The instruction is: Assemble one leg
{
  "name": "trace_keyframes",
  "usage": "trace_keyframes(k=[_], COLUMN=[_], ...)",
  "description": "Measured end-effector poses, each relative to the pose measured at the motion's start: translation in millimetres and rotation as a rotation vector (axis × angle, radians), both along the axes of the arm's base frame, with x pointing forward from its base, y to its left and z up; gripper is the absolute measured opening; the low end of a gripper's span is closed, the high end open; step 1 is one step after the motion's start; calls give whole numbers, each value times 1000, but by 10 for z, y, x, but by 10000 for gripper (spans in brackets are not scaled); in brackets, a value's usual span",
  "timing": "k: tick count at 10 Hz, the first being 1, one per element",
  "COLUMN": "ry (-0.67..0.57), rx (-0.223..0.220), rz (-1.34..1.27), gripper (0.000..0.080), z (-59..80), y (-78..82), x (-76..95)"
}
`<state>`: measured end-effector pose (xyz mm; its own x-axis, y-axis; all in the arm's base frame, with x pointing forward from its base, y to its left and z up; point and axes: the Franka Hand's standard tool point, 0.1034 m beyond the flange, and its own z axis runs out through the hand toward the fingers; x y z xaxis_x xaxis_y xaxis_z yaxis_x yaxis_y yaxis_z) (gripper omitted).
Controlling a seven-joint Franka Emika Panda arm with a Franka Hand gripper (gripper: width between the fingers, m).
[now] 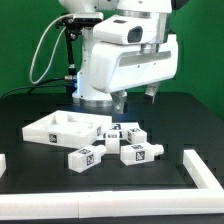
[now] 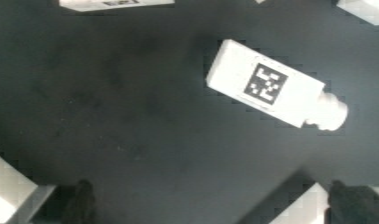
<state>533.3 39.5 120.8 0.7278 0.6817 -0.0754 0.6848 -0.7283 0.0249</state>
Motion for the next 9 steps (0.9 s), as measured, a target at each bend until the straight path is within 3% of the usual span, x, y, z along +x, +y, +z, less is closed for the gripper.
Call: trace_keyframes(k=[5,6,7,9], ry=[1,-1,-15,-60], rx=[1,9,23,46], rz=[-8,89,174,248], gripper=[650,650,650,650], z=[-9,-76,-236,-514], y=[9,-24,9,251], x=[-5,-22,-83,-238])
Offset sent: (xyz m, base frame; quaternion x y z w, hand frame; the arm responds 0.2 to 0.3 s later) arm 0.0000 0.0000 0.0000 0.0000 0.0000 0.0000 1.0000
